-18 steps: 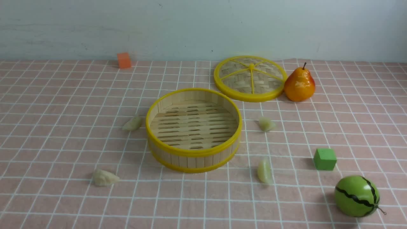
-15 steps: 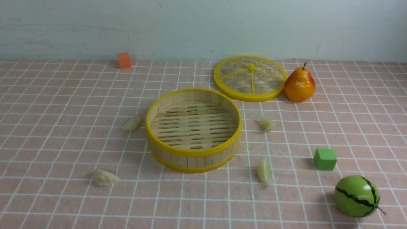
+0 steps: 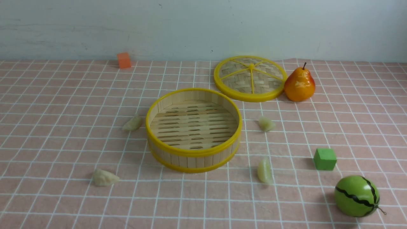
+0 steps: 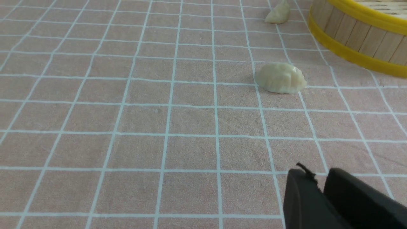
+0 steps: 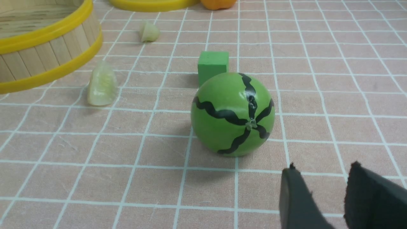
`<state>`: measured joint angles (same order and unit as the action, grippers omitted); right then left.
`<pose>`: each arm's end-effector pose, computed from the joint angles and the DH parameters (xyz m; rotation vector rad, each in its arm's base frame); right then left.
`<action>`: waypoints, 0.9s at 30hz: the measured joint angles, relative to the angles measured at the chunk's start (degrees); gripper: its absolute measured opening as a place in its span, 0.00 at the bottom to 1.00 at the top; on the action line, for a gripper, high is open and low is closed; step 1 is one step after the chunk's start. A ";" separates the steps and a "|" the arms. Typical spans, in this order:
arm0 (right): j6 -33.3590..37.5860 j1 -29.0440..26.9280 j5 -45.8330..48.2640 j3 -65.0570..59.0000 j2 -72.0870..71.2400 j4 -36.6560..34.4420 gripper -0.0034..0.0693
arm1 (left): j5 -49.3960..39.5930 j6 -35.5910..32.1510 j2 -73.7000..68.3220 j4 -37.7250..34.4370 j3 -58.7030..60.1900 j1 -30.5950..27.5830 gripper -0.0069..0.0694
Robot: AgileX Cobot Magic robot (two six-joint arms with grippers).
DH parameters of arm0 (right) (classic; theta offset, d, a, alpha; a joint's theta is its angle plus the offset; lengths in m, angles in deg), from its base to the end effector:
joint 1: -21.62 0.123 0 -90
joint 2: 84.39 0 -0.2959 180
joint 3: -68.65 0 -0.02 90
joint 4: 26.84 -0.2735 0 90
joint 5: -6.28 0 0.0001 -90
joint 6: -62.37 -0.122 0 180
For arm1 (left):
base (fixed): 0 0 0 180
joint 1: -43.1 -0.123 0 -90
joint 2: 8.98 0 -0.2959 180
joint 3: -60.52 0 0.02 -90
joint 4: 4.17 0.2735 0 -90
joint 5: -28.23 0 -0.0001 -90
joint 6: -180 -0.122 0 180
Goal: Put the dumplings into the steamer on the table with the pink tablecloth.
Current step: 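Reach for and grasp a dumpling on the table with the left gripper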
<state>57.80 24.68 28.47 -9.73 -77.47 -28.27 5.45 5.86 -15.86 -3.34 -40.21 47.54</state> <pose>0.0933 0.0061 0.1642 0.0399 1.8771 0.1163 0.0929 -0.0065 0.1571 -0.0147 1.9025 -0.1076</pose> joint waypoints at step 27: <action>-0.84 0.00 -48.30 -0.60 0.00 8.37 0.38 | 49.12 0.86 0.00 0.40 0.06 0.00 0.26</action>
<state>56.96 24.68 -19.82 -10.33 -77.47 -19.90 54.57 6.72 -15.86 -2.93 -40.16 47.54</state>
